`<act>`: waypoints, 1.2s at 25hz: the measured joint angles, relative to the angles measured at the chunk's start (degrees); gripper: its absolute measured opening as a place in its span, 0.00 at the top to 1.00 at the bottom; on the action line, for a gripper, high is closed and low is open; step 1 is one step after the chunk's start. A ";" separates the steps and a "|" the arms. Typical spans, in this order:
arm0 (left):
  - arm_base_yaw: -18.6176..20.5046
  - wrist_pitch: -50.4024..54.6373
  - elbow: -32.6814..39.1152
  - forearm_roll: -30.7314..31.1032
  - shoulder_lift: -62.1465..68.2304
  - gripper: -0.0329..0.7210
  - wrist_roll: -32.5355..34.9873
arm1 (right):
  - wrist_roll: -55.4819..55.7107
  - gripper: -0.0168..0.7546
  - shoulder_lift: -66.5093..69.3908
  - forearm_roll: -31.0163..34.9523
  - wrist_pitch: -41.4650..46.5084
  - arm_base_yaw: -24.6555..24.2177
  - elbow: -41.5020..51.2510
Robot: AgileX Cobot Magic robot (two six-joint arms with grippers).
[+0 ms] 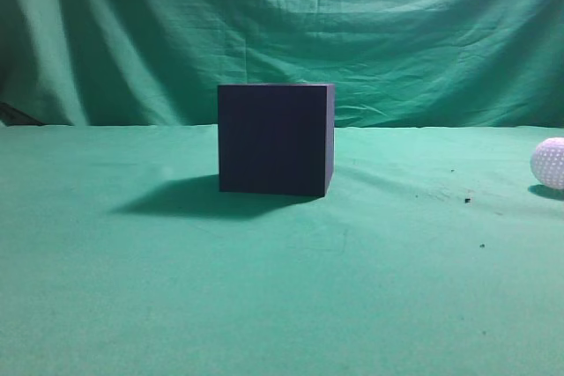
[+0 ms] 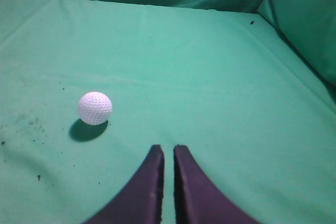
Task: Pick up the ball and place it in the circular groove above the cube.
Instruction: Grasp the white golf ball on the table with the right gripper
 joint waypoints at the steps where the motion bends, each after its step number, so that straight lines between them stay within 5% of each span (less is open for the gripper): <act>1: 0.00 0.00 0.00 0.00 0.00 0.96 0.00 | 0.00 0.92 0.00 0.00 0.00 0.00 0.00; 25: 0.00 0.00 0.00 0.00 0.00 0.96 0.00 | 0.00 0.92 0.00 -2.35 -0.27 0.00 0.13; 30: 0.00 0.00 0.00 0.00 0.00 0.96 0.00 | 2.28 0.92 0.00 -0.44 -9.99 0.00 0.13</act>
